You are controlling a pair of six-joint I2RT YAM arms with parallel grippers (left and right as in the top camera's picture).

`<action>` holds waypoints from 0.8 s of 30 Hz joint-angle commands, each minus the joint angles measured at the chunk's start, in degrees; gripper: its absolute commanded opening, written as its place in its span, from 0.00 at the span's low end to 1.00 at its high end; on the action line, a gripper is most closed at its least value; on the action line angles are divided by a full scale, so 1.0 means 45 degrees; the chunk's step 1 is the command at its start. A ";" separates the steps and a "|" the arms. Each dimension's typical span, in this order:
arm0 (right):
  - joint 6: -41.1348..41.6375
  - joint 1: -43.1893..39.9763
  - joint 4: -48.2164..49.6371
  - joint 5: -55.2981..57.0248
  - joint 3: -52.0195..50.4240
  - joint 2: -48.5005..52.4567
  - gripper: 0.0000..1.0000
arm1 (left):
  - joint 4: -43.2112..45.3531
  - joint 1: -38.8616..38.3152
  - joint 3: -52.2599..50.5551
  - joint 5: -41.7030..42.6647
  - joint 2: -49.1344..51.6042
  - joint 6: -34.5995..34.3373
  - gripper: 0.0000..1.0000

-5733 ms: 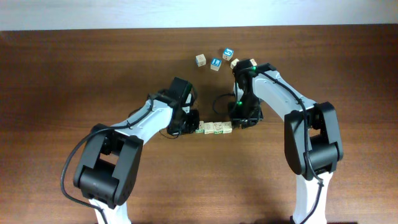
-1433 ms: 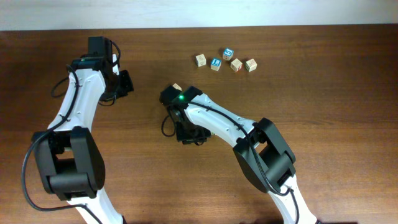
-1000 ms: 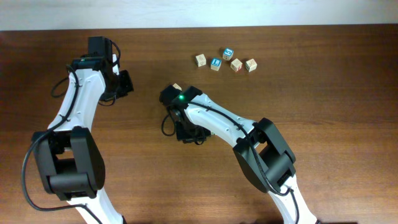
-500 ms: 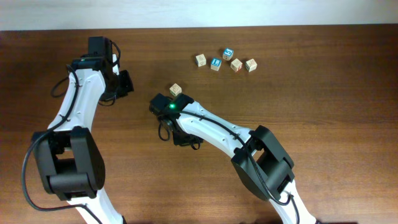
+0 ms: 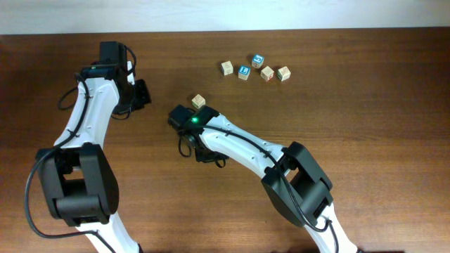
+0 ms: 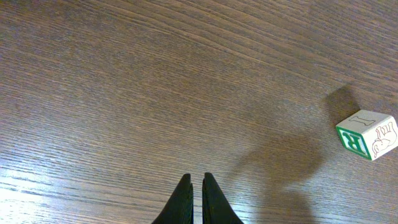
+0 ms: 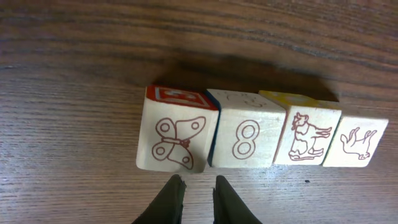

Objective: Rotate 4 blocks

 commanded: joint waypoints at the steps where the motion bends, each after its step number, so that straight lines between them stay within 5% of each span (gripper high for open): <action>1: -0.0228 -0.0039 0.0204 0.0427 0.0053 -0.0500 0.18 | -0.0015 -0.0019 0.0044 -0.0185 0.0010 0.0160 0.06; 16: -0.1579 -0.0097 -0.0330 -0.0996 0.1015 -0.1282 0.19 | -0.0170 -0.0019 0.0044 -0.0141 0.0010 0.0160 0.02; 21: -0.1579 -0.2370 -0.1899 -0.1982 0.1511 -0.3721 0.20 | -0.1137 -0.0126 0.0029 0.1112 0.0010 0.0151 0.00; 24: -0.3162 -0.4454 -0.2526 -0.3988 0.0962 -0.3735 0.04 | -0.1409 -0.0845 -0.0471 0.1651 0.0010 -0.0345 0.00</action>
